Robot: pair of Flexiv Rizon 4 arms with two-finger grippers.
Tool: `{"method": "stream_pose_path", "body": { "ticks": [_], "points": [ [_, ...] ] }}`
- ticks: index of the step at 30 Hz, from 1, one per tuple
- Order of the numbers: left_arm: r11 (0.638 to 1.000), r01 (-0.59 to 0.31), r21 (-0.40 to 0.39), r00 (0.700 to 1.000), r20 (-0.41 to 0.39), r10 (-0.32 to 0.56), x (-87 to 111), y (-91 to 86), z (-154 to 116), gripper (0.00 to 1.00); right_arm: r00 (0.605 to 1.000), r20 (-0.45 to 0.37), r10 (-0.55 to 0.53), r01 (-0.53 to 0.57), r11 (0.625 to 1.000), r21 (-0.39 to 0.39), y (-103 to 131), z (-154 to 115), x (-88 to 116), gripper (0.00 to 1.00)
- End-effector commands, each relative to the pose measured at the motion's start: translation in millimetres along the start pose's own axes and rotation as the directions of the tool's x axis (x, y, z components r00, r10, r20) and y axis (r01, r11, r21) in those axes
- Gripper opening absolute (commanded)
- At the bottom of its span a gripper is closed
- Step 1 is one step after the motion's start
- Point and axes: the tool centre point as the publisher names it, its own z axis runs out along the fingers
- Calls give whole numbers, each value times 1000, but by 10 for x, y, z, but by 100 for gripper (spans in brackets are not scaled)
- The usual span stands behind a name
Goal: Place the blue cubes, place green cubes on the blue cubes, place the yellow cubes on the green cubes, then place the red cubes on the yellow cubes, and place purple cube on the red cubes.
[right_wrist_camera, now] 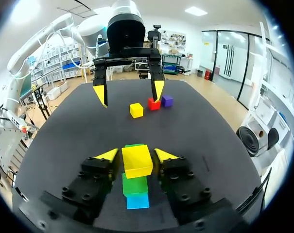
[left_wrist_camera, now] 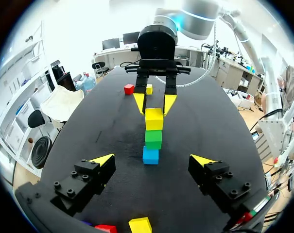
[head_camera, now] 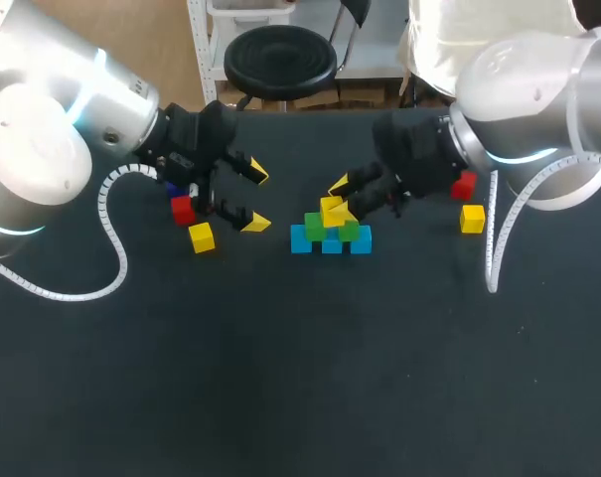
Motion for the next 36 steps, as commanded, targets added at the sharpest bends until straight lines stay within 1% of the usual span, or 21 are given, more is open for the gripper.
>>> {"method": "stream_pose_path", "body": {
  "ticks": [1,7,10,13,15,16,18,21,24,26,30,36],
  "points": [
    [1000,-4,-2,1000,6,4,17,-8,-3,100,1000,1,-2,2,1000,-1,-2,-8,-5,100],
    [1000,-4,-2,1000,6,4,17,-8,-3,100,1000,9,-15,15,1000,6,22,-55,-36,100],
    [1000,-4,-2,1000,6,4,17,-8,-3,100,999,14,-42,42,999,7,39,-114,-61,100],
    [1000,-4,-2,1000,6,4,17,-8,-3,100,996,31,-88,89,996,-8,60,-213,-78,100],
    [1000,-4,-2,1000,6,4,17,-8,-3,100,995,24,-100,101,995,-12,81,-296,-74,100],
    [1000,-4,-2,1000,6,4,17,-8,-3,100,992,28,-123,123,992,-21,93,-341,-74,100],
    [1000,-4,-2,1000,6,4,17,-8,-3,100,993,19,-116,116,993,-14,120,-423,-72,100],
    [1000,-4,-2,1000,6,4,17,-8,-3,100,989,29,-143,143,990,-15,164,-567,-43,100],
    [1000,-4,-2,1000,6,4,17,-8,-3,100,988,18,-153,154,988,-5,207,-677,-33,100],
    [1000,-4,-2,1000,6,4,17,-8,-3,100,987,10,-159,159,987,-1,233,-722,-41,100],
    [1000,-4,-2,1000,6,4,17,-8,-3,100,987,2,-159,159,987,-3,284,-827,10,100],
    [1000,-4,-2,1000,6,4,17,-8,-3,100,982,6,-189,189,982,-12,382,-988,46,100]
  ]
}}
